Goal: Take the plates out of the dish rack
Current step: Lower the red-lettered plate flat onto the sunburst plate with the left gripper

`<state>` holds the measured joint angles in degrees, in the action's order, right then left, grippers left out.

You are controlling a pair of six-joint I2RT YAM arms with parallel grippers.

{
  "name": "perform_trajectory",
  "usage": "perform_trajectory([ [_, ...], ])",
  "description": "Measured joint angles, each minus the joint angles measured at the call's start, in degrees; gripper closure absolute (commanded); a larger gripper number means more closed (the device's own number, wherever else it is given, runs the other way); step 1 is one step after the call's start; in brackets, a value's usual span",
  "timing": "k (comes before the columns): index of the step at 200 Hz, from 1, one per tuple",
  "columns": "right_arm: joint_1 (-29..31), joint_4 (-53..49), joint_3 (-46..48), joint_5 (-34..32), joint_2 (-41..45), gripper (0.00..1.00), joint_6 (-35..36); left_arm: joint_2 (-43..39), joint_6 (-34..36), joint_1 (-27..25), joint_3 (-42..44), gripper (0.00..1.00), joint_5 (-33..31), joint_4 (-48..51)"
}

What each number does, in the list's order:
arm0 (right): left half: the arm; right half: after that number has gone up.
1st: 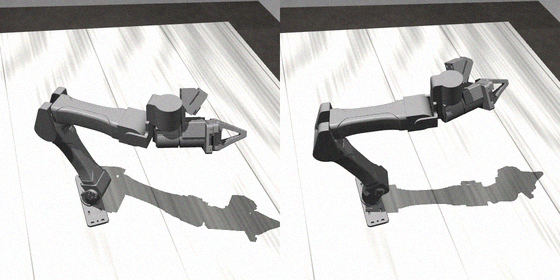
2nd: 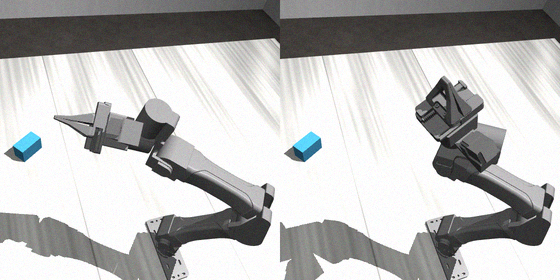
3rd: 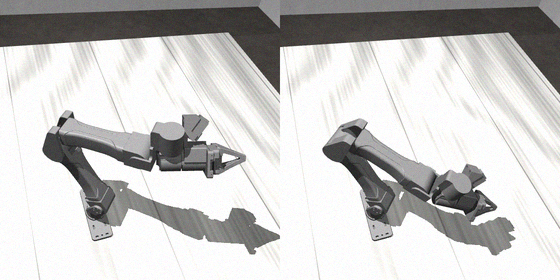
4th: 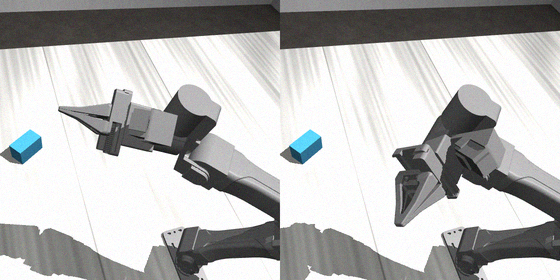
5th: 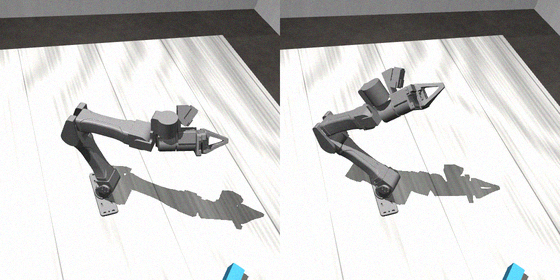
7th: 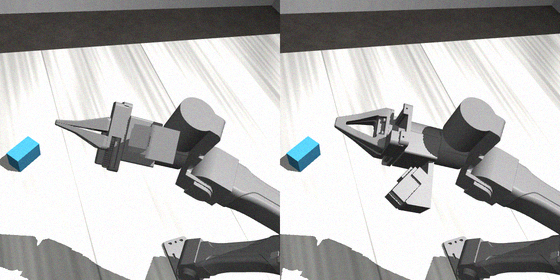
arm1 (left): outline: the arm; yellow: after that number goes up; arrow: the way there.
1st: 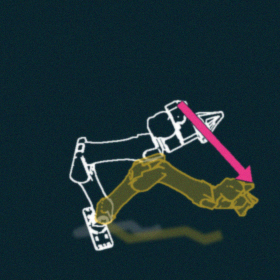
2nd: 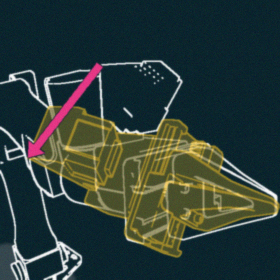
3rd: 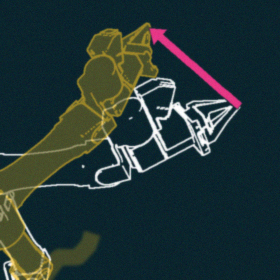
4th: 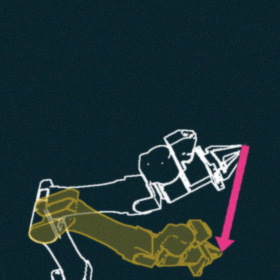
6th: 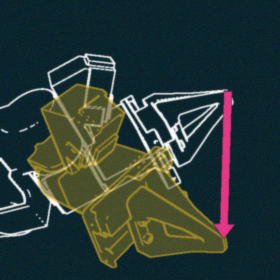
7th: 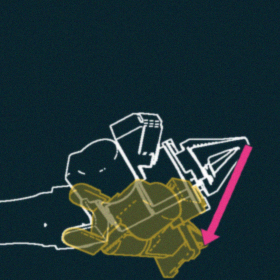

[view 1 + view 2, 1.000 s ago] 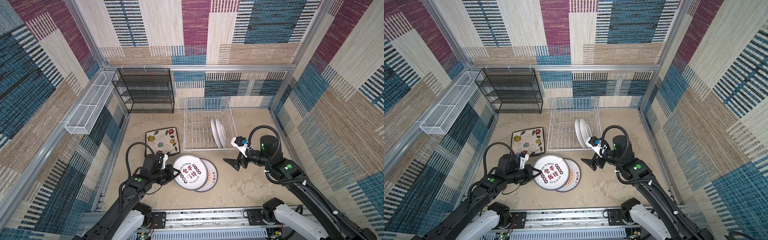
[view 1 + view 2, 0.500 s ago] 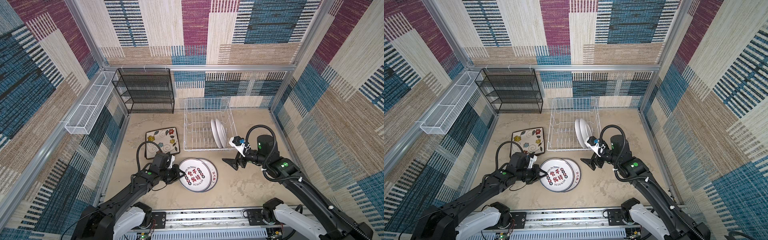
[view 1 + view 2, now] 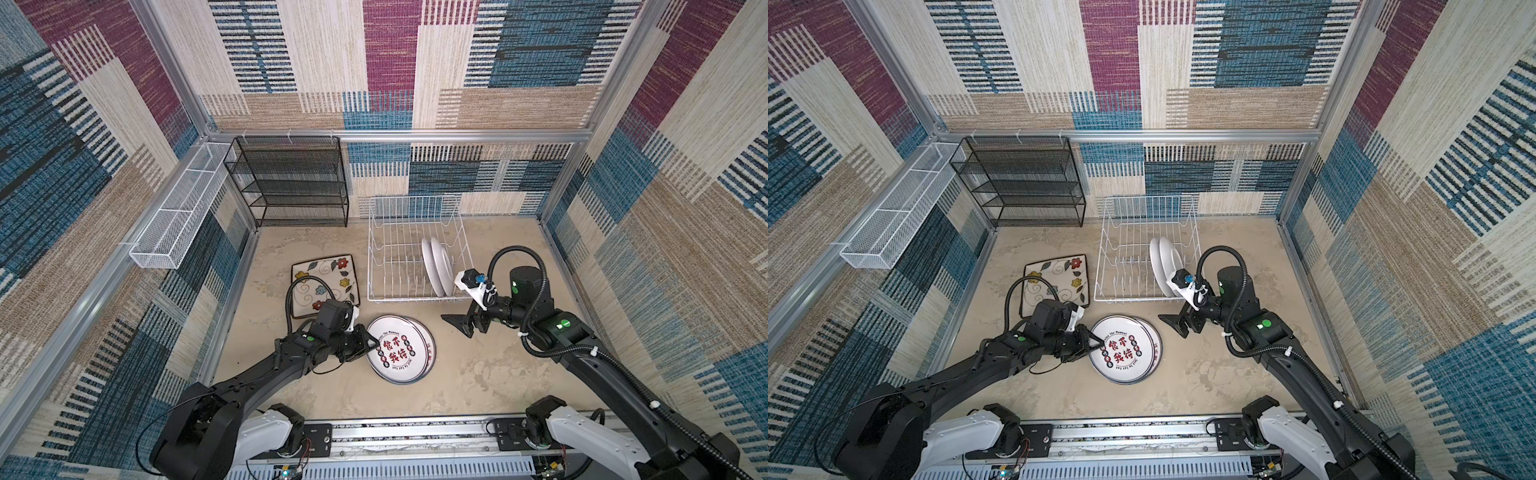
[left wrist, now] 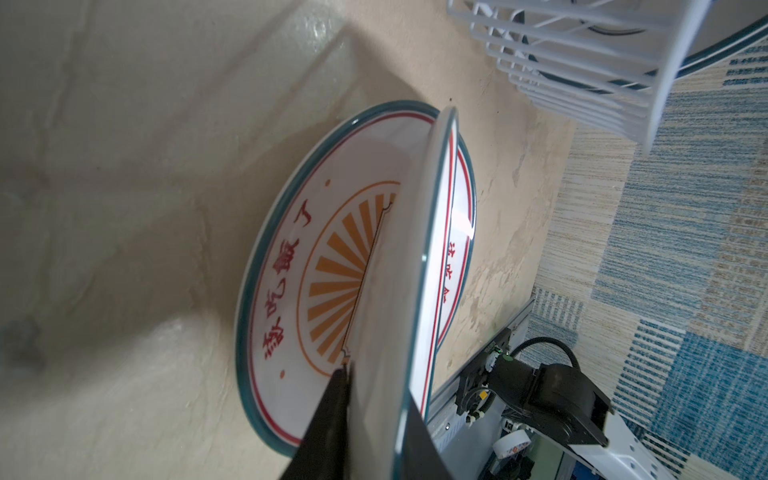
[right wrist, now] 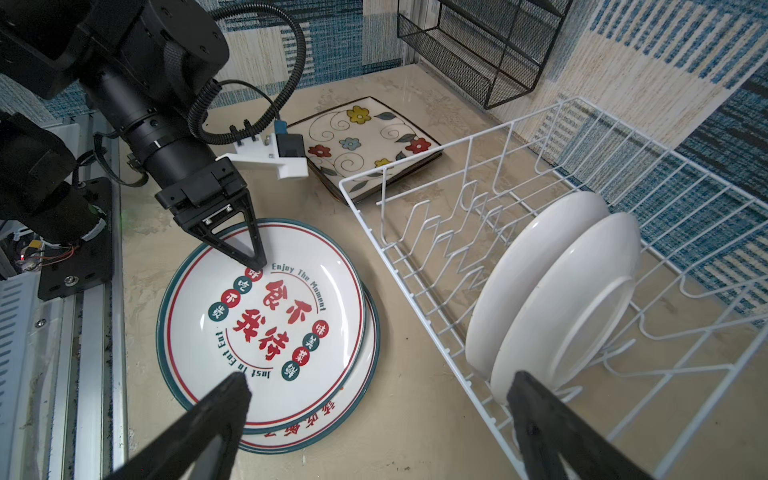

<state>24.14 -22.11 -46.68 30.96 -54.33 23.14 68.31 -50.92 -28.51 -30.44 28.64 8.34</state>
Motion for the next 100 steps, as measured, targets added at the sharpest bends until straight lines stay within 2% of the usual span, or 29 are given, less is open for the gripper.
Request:
perform_trajectory([
  [48,0.0,0.1,-0.2,0.0,0.8,0.01,-0.7,2.4,1.0,0.0,-1.7,0.64,0.0,0.8],
  [100,0.0,0.1,-0.9,-0.2,0.3,0.01,-0.6,2.9,3.4,0.0,-5.5,0.5,-2.3,7.2],
])
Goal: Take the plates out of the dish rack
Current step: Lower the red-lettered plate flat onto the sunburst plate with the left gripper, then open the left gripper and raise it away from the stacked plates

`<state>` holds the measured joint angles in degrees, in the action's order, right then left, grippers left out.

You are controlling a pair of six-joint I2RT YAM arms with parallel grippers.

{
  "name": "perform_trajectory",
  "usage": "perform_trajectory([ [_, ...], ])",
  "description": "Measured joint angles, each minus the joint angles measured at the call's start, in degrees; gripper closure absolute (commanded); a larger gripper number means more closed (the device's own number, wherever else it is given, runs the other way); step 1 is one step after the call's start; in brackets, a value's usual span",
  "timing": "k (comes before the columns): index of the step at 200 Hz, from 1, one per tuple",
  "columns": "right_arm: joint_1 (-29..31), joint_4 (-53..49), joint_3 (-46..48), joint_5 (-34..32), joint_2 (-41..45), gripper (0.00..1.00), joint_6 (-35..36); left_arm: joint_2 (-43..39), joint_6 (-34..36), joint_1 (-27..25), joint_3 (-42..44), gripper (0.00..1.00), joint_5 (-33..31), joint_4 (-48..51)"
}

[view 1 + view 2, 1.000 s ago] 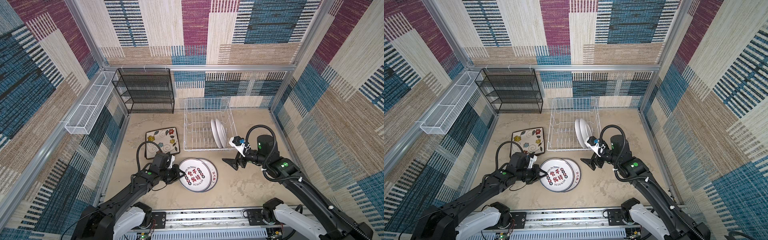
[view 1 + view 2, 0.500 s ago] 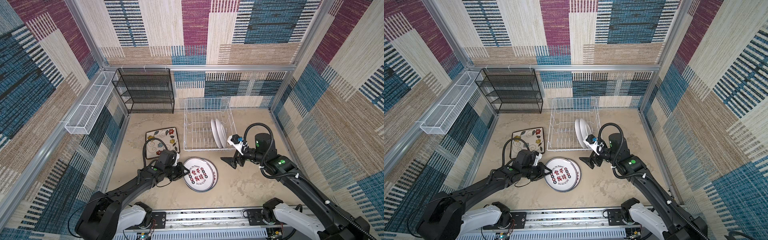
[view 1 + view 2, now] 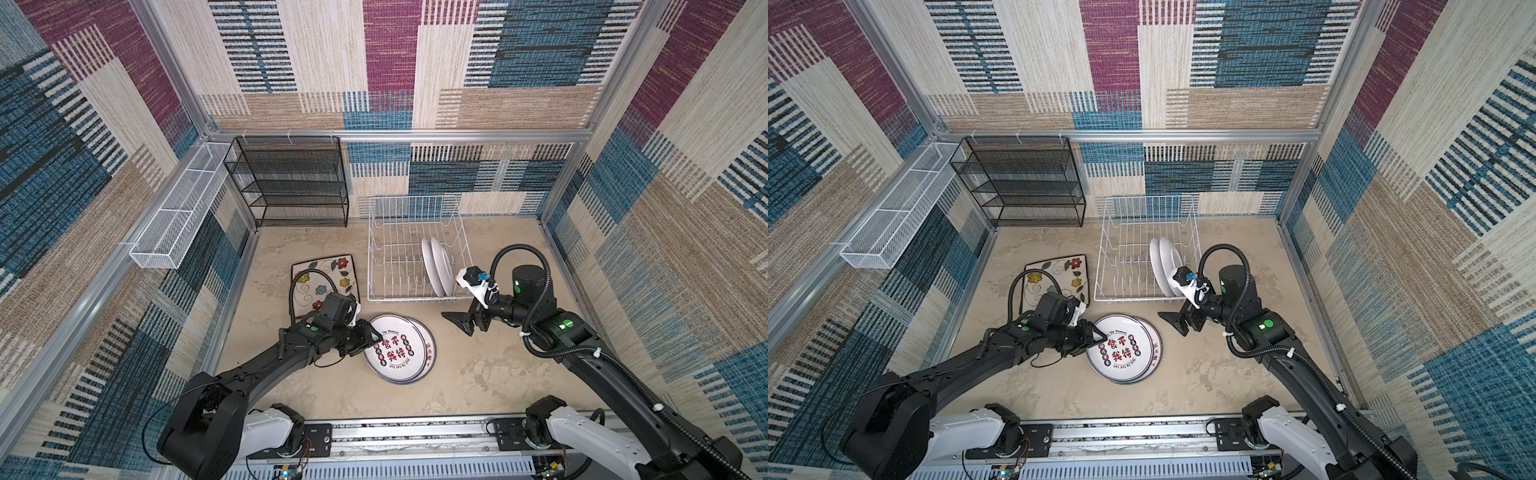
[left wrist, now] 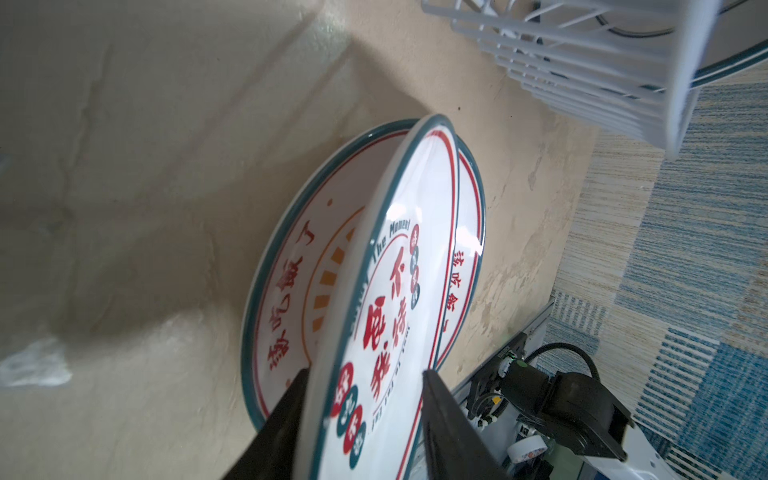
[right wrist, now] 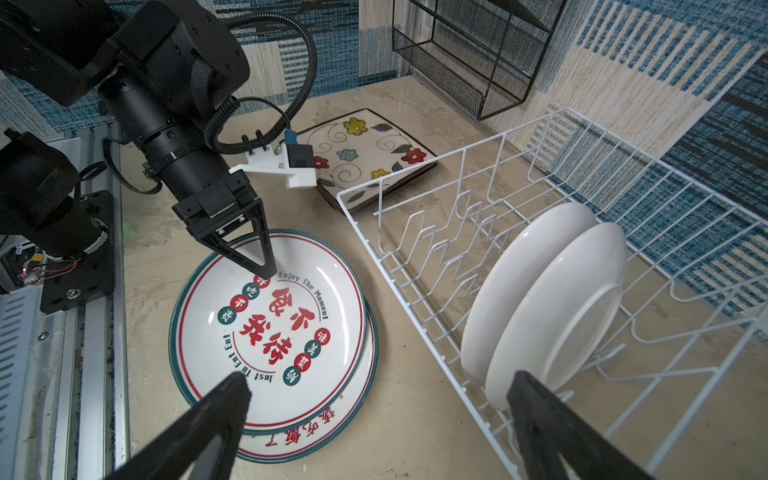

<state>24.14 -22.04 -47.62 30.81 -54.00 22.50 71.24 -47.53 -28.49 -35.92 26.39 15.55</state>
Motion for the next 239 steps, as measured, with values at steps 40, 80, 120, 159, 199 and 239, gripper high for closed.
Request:
perform_trajectory([
  [40,0.0,0.1,0.0,-0.9,-0.4,0.01,0.0,0.6,1.6,0.0,-1.7,0.47,-2.2,4.4],
  [80,0.0,0.3,0.3,-2.3,-0.2,0.01,0.0,2.8,2.5,0.0,-2.3,0.46,-2.6,6.2],
  [120,0.0,0.4,0.9,-2.9,-0.2,0.01,0.0,4.9,2.5,0.0,-3.6,0.46,-3.5,6.9],
  [159,0.0,0.4,1.6,-4.0,-0.1,0.01,0.0,7.0,2.9,-0.2,-5.9,0.43,-3.6,7.8],
  [199,0.0,0.8,2.8,-4.5,0.3,0.01,0.0,8.2,3.2,-0.7,-6.9,0.42,-3.7,8.9],
  [239,0.0,1.5,3.4,-5.1,0.3,0.01,0.3,8.0,3.7,-0.9,-7.8,0.38,-5.2,10.8],
])
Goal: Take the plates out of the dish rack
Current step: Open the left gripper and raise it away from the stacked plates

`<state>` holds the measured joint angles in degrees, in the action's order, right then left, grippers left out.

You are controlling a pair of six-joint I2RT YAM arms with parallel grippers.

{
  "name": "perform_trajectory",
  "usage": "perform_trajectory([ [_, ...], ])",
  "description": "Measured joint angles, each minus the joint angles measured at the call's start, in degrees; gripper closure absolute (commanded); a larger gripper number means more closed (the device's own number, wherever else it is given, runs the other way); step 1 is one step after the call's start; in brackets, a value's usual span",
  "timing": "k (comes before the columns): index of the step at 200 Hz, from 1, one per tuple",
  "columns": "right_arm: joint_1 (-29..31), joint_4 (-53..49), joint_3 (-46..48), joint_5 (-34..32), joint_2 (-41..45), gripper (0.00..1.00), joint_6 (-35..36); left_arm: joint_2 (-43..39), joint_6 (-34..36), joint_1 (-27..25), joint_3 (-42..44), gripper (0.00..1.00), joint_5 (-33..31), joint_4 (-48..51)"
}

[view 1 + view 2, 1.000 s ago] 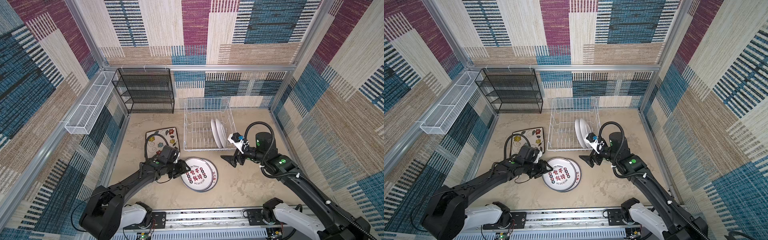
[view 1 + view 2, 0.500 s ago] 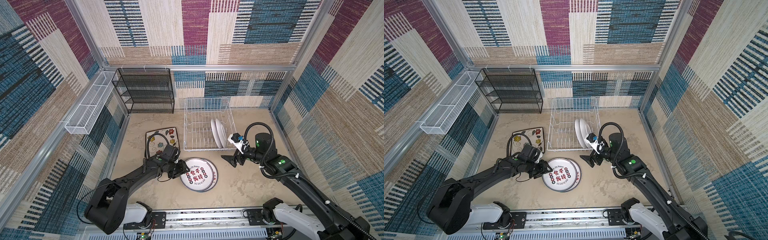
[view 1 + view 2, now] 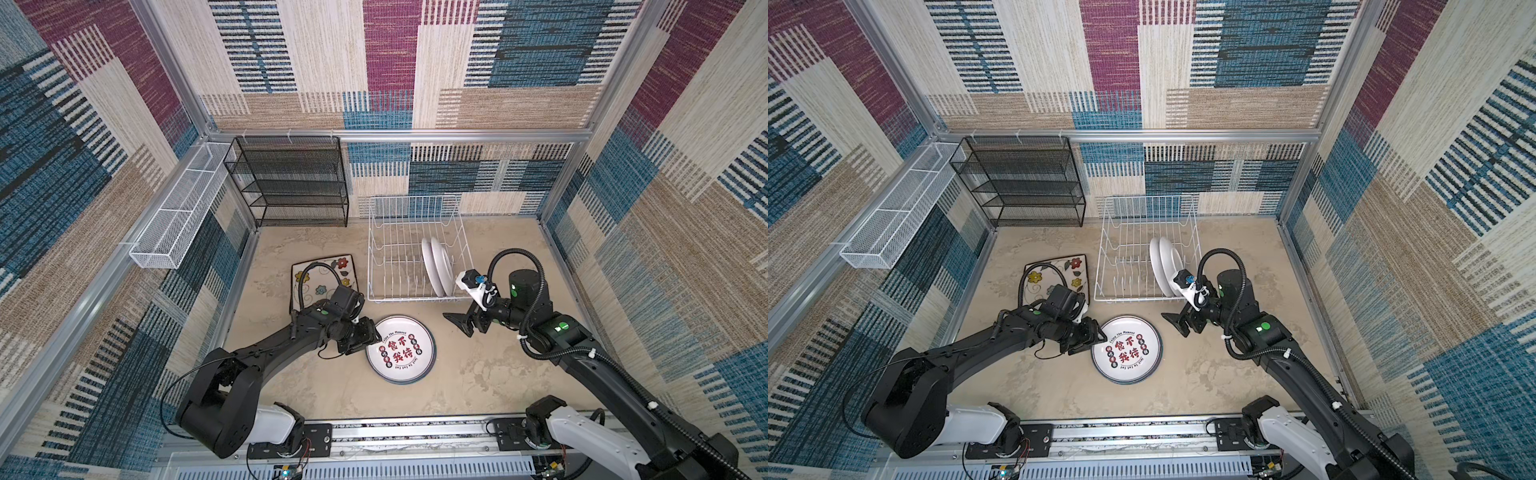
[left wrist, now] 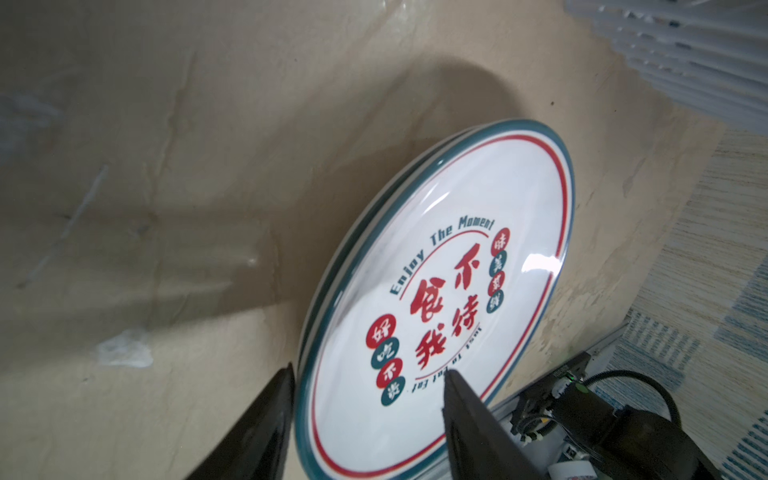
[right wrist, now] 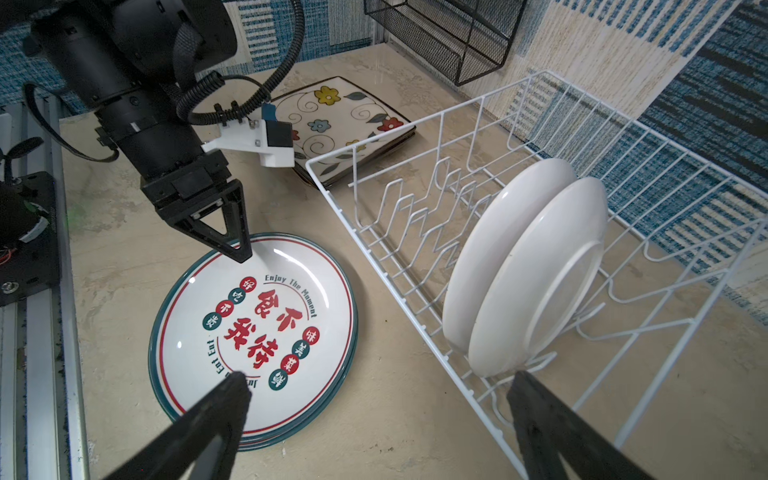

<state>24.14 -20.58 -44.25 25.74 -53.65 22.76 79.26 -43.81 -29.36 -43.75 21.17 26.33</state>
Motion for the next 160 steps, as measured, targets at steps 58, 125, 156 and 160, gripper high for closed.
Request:
perform_trajectory([
  [58,0.0,1.2,0.2,-0.9,0.5,0.01,0.0,-3.2,0.5,0.0,-3.5,0.38,-3.1,4.3],
  [125,0.0,2.8,2.2,-6.8,5.6,0.01,-5.1,-8.9,5.2,0.0,-16.0,0.32,-7.7,12.6],
  [156,0.0,3.1,1.1,-11.7,6.1,0.01,-9.0,-9.1,7.0,-0.1,-22.2,0.24,-8.8,14.0],
  [160,0.0,3.1,0.9,-12.3,6.1,0.01,-9.4,-9.0,7.2,-0.1,-22.9,0.24,-8.8,14.0],
])
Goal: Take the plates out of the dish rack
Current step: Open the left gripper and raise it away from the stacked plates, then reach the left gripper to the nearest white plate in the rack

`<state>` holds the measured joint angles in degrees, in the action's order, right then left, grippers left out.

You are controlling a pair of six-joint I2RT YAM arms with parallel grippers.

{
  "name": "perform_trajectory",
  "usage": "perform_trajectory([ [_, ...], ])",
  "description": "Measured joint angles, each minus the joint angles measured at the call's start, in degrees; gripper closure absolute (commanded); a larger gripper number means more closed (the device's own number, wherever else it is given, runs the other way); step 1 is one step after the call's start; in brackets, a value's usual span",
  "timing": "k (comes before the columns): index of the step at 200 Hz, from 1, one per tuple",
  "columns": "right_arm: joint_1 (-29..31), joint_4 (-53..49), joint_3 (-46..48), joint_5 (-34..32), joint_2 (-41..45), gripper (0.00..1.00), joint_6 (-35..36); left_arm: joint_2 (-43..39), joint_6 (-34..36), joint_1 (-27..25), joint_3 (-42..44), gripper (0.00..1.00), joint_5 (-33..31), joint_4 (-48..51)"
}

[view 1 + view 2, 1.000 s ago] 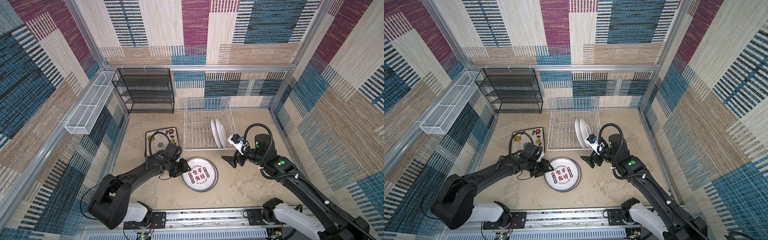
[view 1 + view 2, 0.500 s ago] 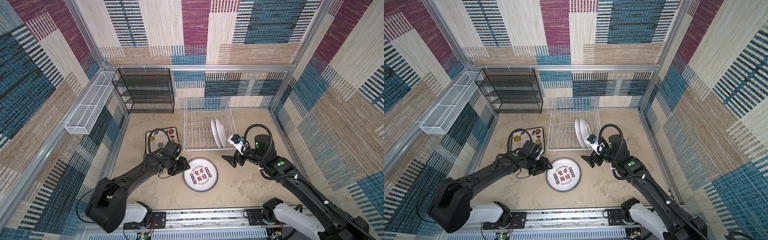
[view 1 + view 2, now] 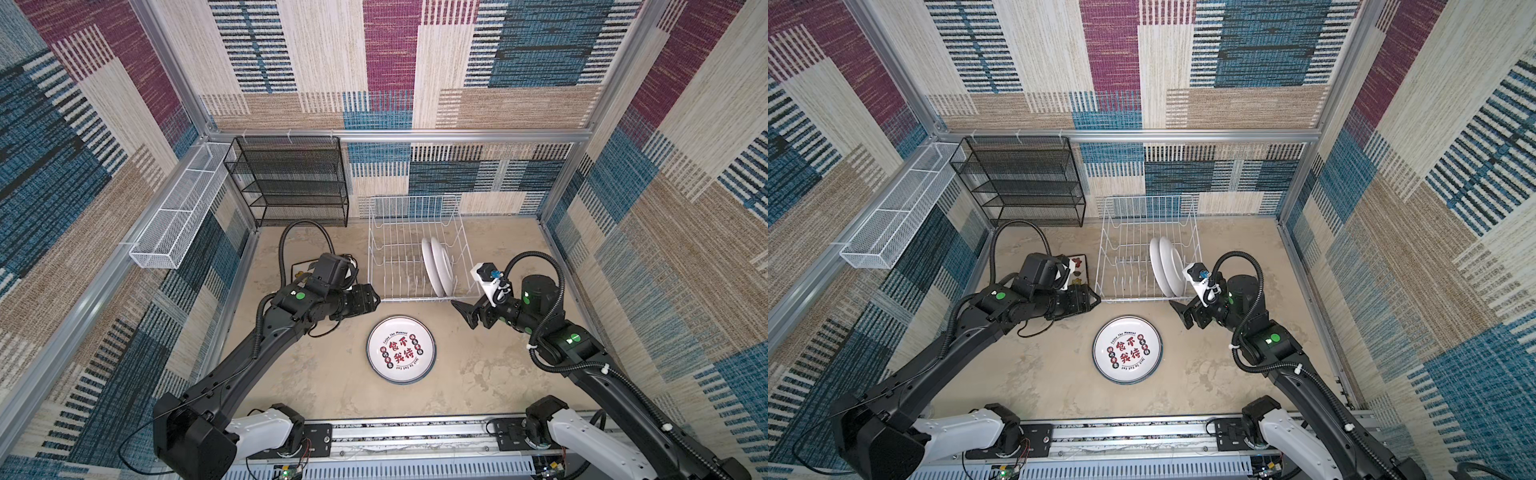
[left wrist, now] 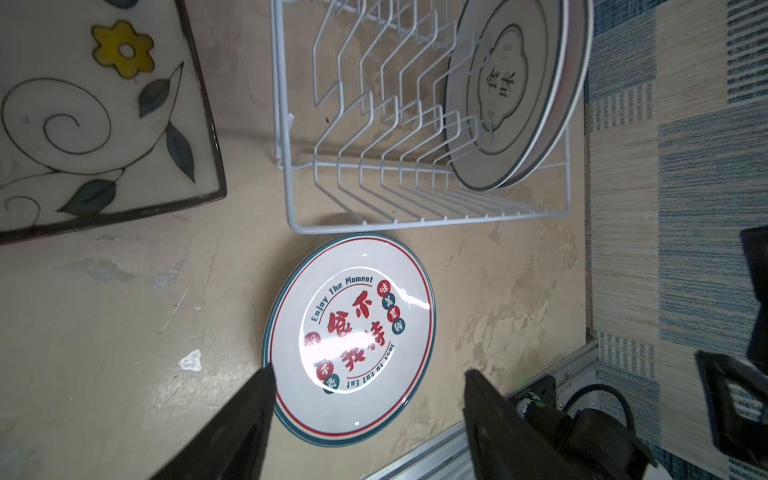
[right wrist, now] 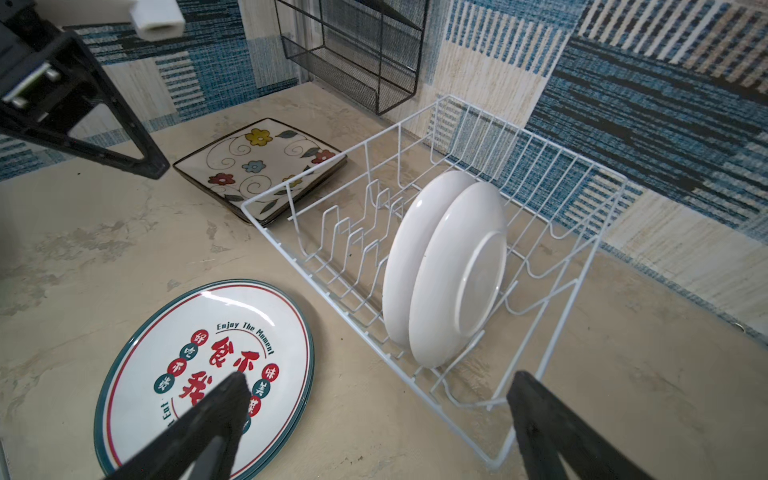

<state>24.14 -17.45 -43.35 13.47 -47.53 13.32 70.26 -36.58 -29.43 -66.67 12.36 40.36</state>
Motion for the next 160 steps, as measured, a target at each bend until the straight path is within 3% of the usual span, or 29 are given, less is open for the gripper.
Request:
perform_trajectory([
  [85,-0.1,-0.4,-1.9,-6.5,-3.7,0.01,-8.0,12.1,2.0,-1.5,-14.7,0.16,3.2,-1.2],
  [160,-2.7,1.0,-2.0,-7.5,-6.1,0.01,-10.9,29.8,1.8,-4.0,-27.3,0.32,6.8,-4.0],
])
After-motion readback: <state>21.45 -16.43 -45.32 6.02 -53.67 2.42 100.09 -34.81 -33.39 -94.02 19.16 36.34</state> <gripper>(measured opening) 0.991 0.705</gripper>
